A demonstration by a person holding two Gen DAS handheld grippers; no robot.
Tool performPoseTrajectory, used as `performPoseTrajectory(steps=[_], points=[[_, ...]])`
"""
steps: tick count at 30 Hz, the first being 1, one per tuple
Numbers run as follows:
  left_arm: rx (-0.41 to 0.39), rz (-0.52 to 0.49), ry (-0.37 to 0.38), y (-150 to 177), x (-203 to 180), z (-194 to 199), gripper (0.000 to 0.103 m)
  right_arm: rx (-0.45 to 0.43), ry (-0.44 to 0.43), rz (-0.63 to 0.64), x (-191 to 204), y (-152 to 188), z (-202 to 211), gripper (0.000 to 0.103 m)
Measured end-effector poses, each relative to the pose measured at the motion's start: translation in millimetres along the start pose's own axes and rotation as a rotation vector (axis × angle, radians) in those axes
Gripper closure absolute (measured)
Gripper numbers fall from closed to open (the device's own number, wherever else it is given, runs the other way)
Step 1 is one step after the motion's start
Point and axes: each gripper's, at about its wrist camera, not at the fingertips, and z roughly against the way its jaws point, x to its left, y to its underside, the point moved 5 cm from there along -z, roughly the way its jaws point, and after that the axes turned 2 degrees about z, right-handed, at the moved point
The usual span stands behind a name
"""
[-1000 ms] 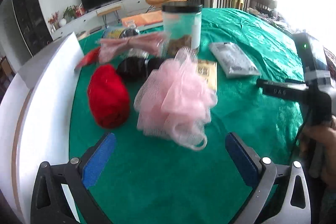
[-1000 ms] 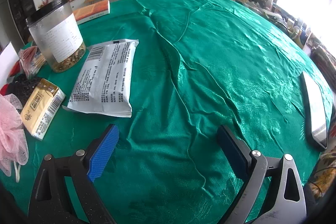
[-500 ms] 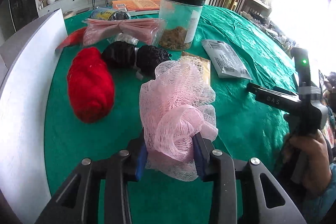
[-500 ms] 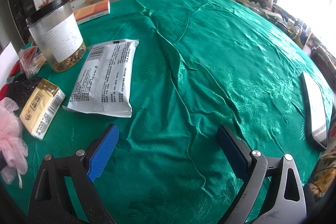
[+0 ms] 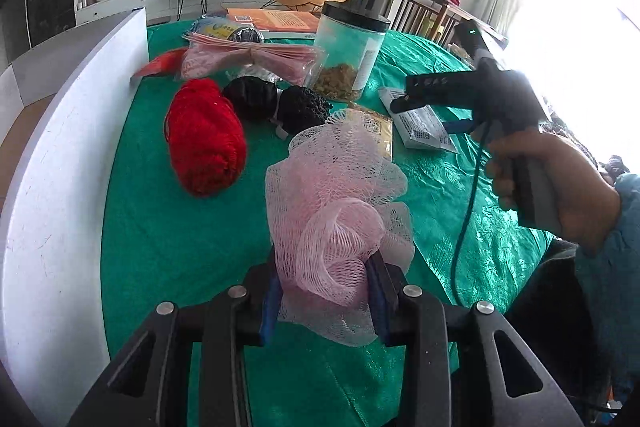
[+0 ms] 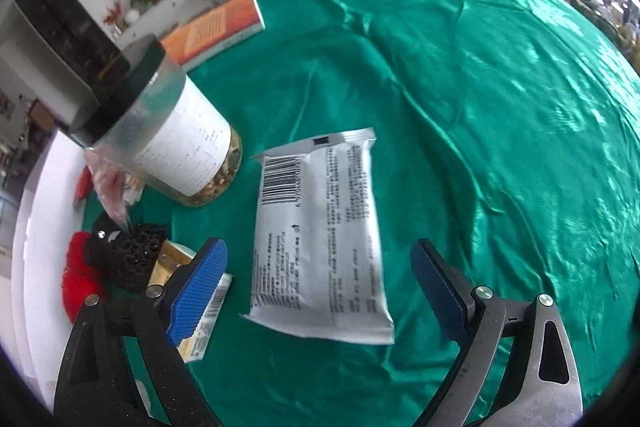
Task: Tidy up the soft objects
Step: 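Grasp the white snack packet with the right gripper, then carry loofah and packet into the white box and open both grippers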
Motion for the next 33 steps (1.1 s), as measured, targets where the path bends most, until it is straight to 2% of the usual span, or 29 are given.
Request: performPoseTrajectory(steps=[1, 3, 4, 5, 6, 9, 13, 18, 22, 25, 28, 33], points=[[-0.001, 0.002, -0.001, 0.2, 1.8, 0.6, 0.067, 0.036, 0.036, 0.043, 6.6, 0.3, -10.7, 0.009], [-0.004, 0.015, 0.001, 0.2, 5.6, 0.3, 0.067, 0.033, 0.136, 0.133, 15.6, 0.0, -16.1, 0.011], [-0.007, 0.024, 0.003, -0.2, 7.5, -0.3, 0.067, 0.024, 0.154, 0.134, 14.3, -0.8, -15.3, 0.019], [-0.008, 0.033, 0.006, -1.3, 9.2, -1.4, 0.067, 0.011, 0.151, 0.119, 10.6, -2.8, -13.0, 0.032], [-0.009, 0.04, 0.011, -1.7, 10.1, -1.8, 0.067, 0.018, 0.15, 0.097, 5.0, -5.6, -12.3, 0.034], [-0.017, 0.063, 0.024, -9.0, 11.4, -3.2, 0.067, 0.011, 0.114, 0.061, -8.9, -19.9, -8.9, 0.035], [-0.047, 0.092, 0.033, -27.5, 14.5, 3.6, 0.067, -0.037, 0.081, 0.085, -9.3, -42.9, 4.0, 0.035], [-0.116, 0.103, 0.018, -62.9, 21.8, 23.1, 0.067, -0.138, 0.052, 0.144, 14.3, -76.2, 44.0, 0.035], [-0.168, 0.131, 0.011, -86.3, 37.6, 42.6, 0.067, -0.197, 0.047, 0.189, 39.7, -85.2, 82.3, 0.035], [-0.206, 0.184, 0.003, -95.2, 61.8, 62.1, 0.067, -0.217, -0.008, 0.252, 76.8, -78.2, 108.8, 0.035], [-0.249, 0.233, -0.038, -94.2, 94.3, 89.4, 0.067, -0.209, -0.107, 0.341, 137.5, -53.1, 130.3, 0.035], [-0.303, 0.293, -0.206, -68.5, 160.4, 146.3, 0.067, -0.148, -0.326, 0.498, 260.2, 8.3, 147.5, 0.035]])
